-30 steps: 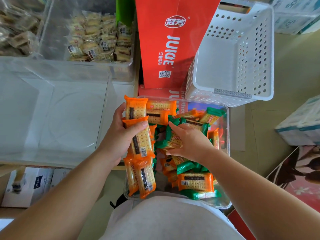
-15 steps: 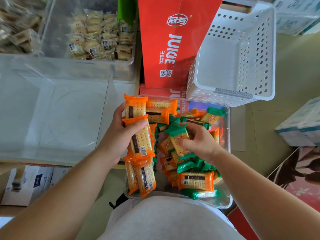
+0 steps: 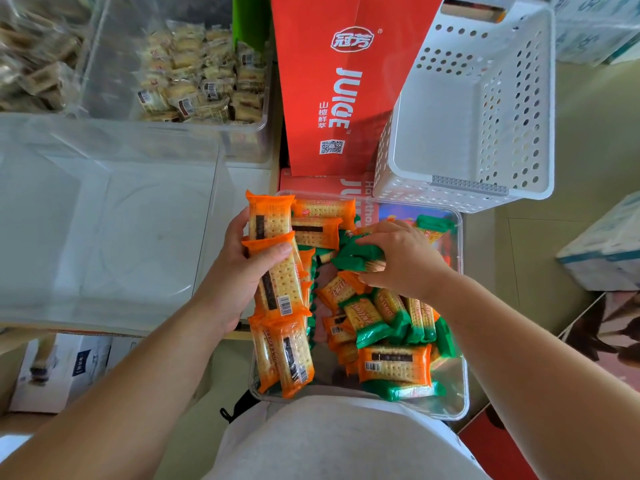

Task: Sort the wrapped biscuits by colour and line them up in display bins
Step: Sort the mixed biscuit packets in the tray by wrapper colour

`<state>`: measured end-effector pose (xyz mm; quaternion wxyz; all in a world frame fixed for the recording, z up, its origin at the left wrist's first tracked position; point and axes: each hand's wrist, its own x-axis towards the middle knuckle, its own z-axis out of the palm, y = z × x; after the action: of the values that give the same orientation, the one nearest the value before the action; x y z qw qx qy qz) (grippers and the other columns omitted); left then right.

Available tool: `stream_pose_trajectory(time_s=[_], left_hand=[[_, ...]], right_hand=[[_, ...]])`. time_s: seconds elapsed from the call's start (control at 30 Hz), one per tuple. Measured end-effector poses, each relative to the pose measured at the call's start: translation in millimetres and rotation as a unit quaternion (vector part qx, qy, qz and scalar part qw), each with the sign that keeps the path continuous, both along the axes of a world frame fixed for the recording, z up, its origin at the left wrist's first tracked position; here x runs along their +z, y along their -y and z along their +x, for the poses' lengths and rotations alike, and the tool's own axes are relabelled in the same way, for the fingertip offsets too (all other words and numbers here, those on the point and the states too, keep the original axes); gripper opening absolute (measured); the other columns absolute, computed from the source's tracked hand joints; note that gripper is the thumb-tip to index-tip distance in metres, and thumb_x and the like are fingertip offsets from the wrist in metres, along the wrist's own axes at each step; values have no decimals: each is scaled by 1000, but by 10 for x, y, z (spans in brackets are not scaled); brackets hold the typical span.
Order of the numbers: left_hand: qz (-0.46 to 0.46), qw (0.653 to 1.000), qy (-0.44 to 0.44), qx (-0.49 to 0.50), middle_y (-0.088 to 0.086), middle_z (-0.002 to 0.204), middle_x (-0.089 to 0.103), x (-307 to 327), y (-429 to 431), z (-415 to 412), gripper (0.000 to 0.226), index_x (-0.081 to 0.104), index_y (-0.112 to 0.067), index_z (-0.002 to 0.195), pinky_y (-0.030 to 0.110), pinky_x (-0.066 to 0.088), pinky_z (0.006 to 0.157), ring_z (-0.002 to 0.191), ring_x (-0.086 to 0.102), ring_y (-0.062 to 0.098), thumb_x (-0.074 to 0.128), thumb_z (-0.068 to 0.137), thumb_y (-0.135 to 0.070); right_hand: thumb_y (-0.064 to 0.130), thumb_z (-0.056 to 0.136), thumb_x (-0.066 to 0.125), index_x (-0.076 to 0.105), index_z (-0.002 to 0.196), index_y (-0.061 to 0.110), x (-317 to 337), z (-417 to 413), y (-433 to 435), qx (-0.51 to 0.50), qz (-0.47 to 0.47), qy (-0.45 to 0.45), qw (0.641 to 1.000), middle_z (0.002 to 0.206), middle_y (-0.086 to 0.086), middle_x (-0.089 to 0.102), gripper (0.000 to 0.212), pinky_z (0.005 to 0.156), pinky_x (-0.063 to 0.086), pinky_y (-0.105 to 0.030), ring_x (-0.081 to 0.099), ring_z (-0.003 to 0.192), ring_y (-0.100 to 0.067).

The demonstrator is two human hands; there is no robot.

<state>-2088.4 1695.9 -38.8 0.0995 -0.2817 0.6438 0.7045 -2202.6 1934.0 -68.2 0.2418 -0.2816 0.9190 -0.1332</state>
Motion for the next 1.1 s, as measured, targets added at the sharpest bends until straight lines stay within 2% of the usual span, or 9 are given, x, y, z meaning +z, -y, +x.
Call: stream_pose_trajectory(time_s=[0.1,0.2,0.33,0.47,0.6,0.77,0.93,1.0,1.1], left_hand=[[1,1000,0,1,-12,119,68,-7,9,6,75,38,-39,145,33,54,81,104,69,6,73,79,-35],[3,1000,4,1,-10,122,68,-24,25,0,77,39,-40,145,35,55,82,105,69,8,80,79,-38],[4,1000,6,1,-8,122,68,-41,31,5,77,38,-41,145,39,56,84,106,70,10,77,79,-37],[5,1000,2,-4,-11,121,67,-53,48,11,76,37,-42,145,36,55,83,105,69,7,74,79,-38],[8,1000,2,-7,-11,121,68,-72,60,16,78,38,-42,145,37,56,84,106,69,9,80,80,-40],[5,1000,1,-8,-14,119,67,-71,63,15,77,37,-42,145,34,55,83,105,69,6,75,77,-41],[3,1000,-1,-8,-14,117,68,-45,41,10,76,37,-39,146,30,53,78,102,69,4,73,79,-38],[2,1000,-1,-10,-13,118,68,-42,42,11,75,38,-39,145,30,53,79,103,69,4,75,80,-38],[1,1000,-3,-15,-12,119,68,-50,49,15,75,40,-39,144,33,54,82,106,69,7,76,78,-40]], right_hand=[[44,71,80,63,124,25,26,-51,37,25,37,-1,999,119,3,65,58,96,48,-41,56,116,-24],[45,73,79,64,111,23,41,-61,162,95,124,20,988,145,0,47,47,94,50,-40,51,124,-27],[49,76,76,51,88,26,47,-100,321,144,189,29,971,111,3,50,36,86,53,-37,53,114,-25],[57,77,73,67,105,28,40,-88,347,213,206,-5,955,116,3,51,41,95,48,-39,51,116,-22],[55,77,71,68,119,30,21,-17,325,221,185,2,958,119,4,51,50,94,50,-41,53,115,-22],[44,80,75,57,140,37,-71,192,302,115,66,87,987,124,9,48,63,84,55,-39,59,103,-18],[51,79,79,59,137,39,-266,305,230,84,35,-4,996,123,1,48,63,105,43,-45,47,115,-26],[59,77,77,62,134,39,-286,334,220,65,40,-55,996,114,2,47,62,103,42,-45,46,111,-25],[53,76,80,67,129,29,-255,345,166,37,-3,-40,999,106,5,55,60,93,50,-46,55,105,-24]])
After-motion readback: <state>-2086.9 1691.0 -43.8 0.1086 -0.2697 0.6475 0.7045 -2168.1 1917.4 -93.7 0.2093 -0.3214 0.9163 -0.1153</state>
